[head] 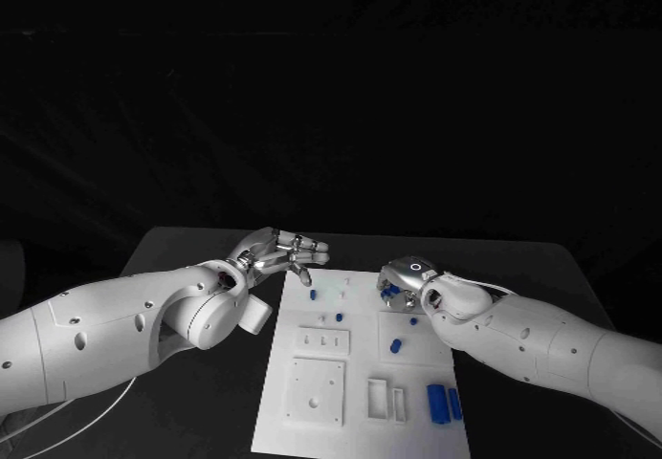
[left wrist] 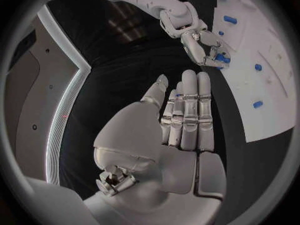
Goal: Assemble the parts on the task board
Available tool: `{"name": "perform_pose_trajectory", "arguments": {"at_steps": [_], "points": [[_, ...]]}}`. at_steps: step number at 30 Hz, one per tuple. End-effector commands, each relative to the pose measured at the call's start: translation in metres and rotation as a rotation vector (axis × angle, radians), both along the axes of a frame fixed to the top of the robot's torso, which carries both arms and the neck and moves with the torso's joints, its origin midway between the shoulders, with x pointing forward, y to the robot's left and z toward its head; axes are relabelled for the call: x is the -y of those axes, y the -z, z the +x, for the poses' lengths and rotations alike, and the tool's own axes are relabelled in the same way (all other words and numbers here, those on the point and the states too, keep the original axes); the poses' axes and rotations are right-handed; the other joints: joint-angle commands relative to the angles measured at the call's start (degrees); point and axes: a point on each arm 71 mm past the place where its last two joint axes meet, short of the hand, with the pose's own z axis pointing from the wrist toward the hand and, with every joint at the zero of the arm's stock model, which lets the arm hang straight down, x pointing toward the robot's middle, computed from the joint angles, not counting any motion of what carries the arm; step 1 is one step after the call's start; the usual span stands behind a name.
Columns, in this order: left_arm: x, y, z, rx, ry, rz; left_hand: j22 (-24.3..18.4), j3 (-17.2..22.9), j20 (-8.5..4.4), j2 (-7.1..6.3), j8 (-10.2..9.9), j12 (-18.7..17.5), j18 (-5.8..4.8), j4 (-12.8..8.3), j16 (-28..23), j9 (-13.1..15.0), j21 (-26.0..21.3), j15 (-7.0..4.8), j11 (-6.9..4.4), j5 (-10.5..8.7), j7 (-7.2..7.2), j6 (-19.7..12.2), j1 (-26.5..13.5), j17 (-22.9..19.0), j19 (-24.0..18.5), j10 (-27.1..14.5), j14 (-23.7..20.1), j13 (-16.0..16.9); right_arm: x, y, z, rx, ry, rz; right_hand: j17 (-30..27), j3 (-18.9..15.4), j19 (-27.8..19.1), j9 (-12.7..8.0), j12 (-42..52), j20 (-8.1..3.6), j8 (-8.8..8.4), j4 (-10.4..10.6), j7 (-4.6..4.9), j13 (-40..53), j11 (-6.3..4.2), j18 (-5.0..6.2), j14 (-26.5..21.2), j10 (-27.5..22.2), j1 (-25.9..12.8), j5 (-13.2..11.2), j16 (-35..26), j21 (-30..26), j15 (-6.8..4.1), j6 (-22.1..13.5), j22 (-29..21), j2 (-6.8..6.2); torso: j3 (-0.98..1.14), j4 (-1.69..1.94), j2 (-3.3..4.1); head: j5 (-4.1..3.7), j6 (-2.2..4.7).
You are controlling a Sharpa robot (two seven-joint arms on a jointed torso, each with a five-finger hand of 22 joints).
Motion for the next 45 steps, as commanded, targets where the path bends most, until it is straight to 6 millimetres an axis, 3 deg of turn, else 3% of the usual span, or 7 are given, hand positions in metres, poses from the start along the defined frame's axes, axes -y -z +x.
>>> {"name": "perform_pose_trajectory", "arguments": {"at_steps": [1,7,17,25,29,36,45], "points": [[0.002,-0.001,0.0,-0.001,0.021,-0.002,-0.1,-0.3,0.2,-0.06,0.1,-0.1,0.43,0.0,-0.3,0.0,-0.4,0.39,0.04,0.09,-0.06,-0.4,-0.5,-0.1,0.0,-0.3,0.2,0.1,0.001,0.007,-0.002,-0.023,-0.001,-0.037,0.2,0.7,0.0,0.0,0.3,-0.72,-0.19,-0.1,-0.14,0.1,-0.41,-0.46,0.0,1.3,0.7,-1.2,0.4,0.2,-0.56,1.0,0.6,1.09,0.05,0.0,0.19,-0.03,-0.1],[0.002,-0.001,0.0,-0.004,0.022,0.0,-0.2,-0.5,0.22,0.01,0.1,-0.1,0.43,0.1,-0.3,0.0,-0.5,0.42,0.07,0.05,-0.04,-0.5,-0.5,-0.1,0.0,-0.4,0.1,0.1,0.001,0.006,-0.003,-0.008,-0.005,-0.041,0.7,1.8,-0.2,0.1,0.4,-1.96,-0.09,-0.4,-0.71,0.2,-1.06,-1.44,-0.1,3.4,1.6,-3.2,0.7,0.6,-1.17,3.2,1.8,1.78,0.05,-0.01,0.39,-0.03,-0.04],[0.002,0.0,0.001,-0.01,0.02,0.004,-0.3,-0.6,0.26,-0.01,0.1,-0.1,0.43,0.1,-0.4,0.0,-0.6,0.46,0.14,-0.02,0.01,-0.6,-0.5,-0.2,0.1,-0.6,0.1,0.1,-0.006,0.002,-0.008,0.032,-0.02,-0.014,1.0,2.3,-0.1,0.2,0.4,-3.44,-0.16,-0.6,-1.35,0.2,-1.87,-2.93,-0.1,6.0,1.9,-4.0,0.4,0.1,-2.02,5.6,3.0,1.86,0.02,0.03,0.64,0.12,0.31],[0.001,0.0,0.001,-0.009,0.016,0.005,-0.3,-0.6,0.26,-0.01,0.1,-0.1,0.43,0.1,-0.4,0.0,-0.6,0.46,0.14,-0.02,0.01,-0.6,-0.5,-0.2,0.1,-0.6,0.1,0.1,-0.017,-0.012,-0.011,0.082,-0.033,0.037,1.2,2.7,0.1,0.2,0.4,-3.65,-0.16,-0.4,-1.46,0.2,-1.97,-3.15,0.0,6.3,1.9,-4.3,0.2,-0.5,-2.14,6.0,3.9,1.63,-0.06,0.01,0.78,0.4,0.79],[0.0,0.0,0.002,-0.008,0.014,0.005,-0.3,-0.6,0.26,-0.01,0.1,-0.1,0.43,0.1,-0.4,0.0,-0.6,0.46,0.14,-0.02,0.01,-0.6,-0.5,-0.2,0.1,-0.6,0.1,0.1,-0.028,-0.022,-0.011,0.11,-0.036,0.067,1.3,2.8,0.2,0.2,0.4,-3.7,-0.16,-0.2,-1.46,0.2,-1.98,-3.22,0.0,6.3,1.9,-4.4,0.1,-0.9,-2.16,6.0,4.5,1.44,0.0,0.12,0.91,0.48,1.11],[0.001,0.0,0.002,-0.008,0.014,0.005,-0.3,-0.6,0.26,-0.01,0.1,-0.1,0.43,0.1,-0.4,0.0,-0.6,0.46,0.14,-0.02,0.01,-0.6,-0.5,-0.2,0.1,-0.6,0.1,0.1,-0.046,-0.032,-0.011,0.139,-0.044,0.099,1.2,3.0,0.3,0.2,0.4,-3.67,-0.16,-0.1,-1.44,0.2,-1.95,-3.23,0.1,6.2,2.0,-4.4,-0.1,-1.3,-2.14,5.9,5.0,1.29,-0.08,0.32,1.05,0.89,1.3],[0.002,0.0,0.002,-0.008,0.015,0.005,-0.3,-0.6,0.26,-0.01,0.1,-0.1,0.43,0.1,-0.4,0.0,-0.6,0.46,0.14,-0.02,0.01,-0.6,-0.5,-0.2,0.1,-0.6,0.1,0.1,-0.063,-0.04,-0.009,0.177,-0.036,0.133,1.2,3.8,0.4,0.2,0.4,-3.63,-0.16,0.2,-1.37,0.2,-1.88,-3.09,0.1,6.0,1.9,-4.3,-0.3,-2.3,-2.1,5.7,6.8,0.77,-0.05,0.17,1.22,1.52,1.51]]}}
